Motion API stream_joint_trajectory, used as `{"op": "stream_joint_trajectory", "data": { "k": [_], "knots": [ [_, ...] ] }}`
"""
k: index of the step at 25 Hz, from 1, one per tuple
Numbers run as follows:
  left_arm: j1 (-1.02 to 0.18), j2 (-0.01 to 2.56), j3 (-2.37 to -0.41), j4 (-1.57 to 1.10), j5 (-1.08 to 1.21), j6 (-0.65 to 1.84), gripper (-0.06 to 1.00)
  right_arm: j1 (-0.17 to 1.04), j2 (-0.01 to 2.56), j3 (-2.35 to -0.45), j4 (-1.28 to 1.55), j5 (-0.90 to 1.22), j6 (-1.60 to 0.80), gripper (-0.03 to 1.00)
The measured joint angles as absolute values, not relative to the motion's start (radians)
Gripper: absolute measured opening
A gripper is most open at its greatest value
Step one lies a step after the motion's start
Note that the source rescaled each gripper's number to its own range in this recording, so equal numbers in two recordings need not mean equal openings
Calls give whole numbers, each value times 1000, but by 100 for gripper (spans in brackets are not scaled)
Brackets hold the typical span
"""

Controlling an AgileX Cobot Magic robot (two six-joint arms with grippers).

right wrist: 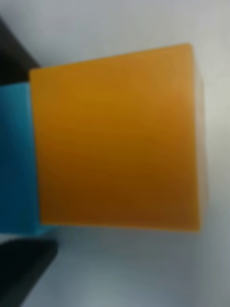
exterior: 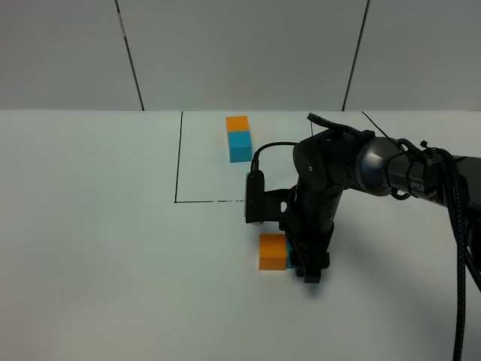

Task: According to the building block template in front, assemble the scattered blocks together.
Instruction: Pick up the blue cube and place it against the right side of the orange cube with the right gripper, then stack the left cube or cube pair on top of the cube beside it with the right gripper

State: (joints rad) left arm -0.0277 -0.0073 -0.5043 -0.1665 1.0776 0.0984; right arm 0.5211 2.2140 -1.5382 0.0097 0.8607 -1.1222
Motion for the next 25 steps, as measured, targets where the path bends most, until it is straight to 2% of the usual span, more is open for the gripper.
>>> {"op": "stream_joint_trajectory", "data": {
  "k": [3,4,5,9,17,21,25],
  "knots": [
    [-28,-7,-504,-167,1078,98,73,521,2195,-1538,26,860,-1055,78],
    [-28,-7,-504,-167,1078,98,73,521,2181,-1538,27,865,-1020,90],
    [-28,-7,-504,-167,1078,98,73,521,2160,-1538,28,874,-988,97],
    [-28,-7,-504,-167,1078,98,73,520,2055,-1538,27,912,-759,100],
    [-28,-7,-504,-167,1078,98,73,441,1848,-1526,-187,849,0,100],
    [-28,-7,-504,-167,1078,98,73,408,1723,-1413,-332,776,239,100],
    [-28,-7,-504,-167,1078,98,73,375,1581,-1257,-399,669,360,100]
  ]
}}
